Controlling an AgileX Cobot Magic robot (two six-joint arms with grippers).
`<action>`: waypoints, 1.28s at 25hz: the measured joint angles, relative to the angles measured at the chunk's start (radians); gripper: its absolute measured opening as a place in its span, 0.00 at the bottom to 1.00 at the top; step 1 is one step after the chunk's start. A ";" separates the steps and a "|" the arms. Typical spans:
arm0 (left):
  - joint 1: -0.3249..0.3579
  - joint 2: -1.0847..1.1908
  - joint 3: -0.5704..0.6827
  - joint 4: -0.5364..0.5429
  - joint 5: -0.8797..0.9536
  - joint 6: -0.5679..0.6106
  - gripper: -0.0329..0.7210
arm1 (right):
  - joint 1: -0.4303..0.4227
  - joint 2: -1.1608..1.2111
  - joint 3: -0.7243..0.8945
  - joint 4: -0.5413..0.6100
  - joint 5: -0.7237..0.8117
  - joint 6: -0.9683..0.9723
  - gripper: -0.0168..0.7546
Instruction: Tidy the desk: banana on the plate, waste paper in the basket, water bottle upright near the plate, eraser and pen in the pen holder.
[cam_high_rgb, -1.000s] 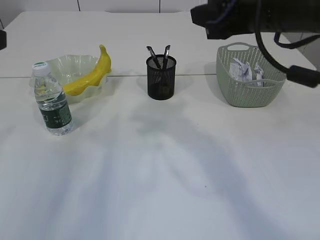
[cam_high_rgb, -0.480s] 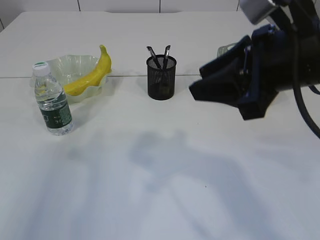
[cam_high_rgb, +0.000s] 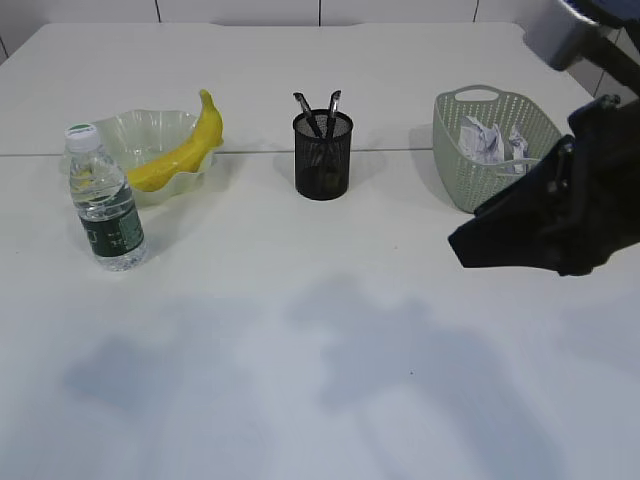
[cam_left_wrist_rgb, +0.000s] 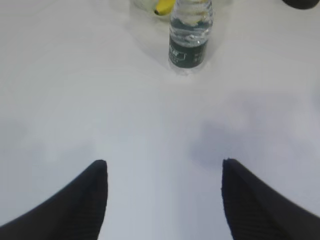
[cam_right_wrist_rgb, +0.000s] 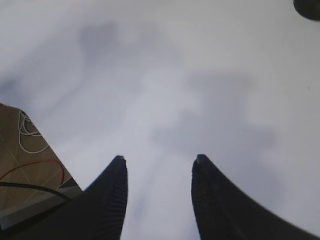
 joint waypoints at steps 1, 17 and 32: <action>0.000 -0.008 0.000 -0.009 0.012 0.007 0.72 | 0.000 -0.010 0.000 -0.048 0.015 0.054 0.44; 0.000 -0.276 0.000 -0.125 0.259 0.129 0.72 | 0.000 -0.380 0.000 -0.457 0.265 0.573 0.44; 0.000 -0.593 -0.002 -0.243 0.392 0.138 0.72 | 0.000 -0.831 0.065 -0.564 0.405 0.606 0.44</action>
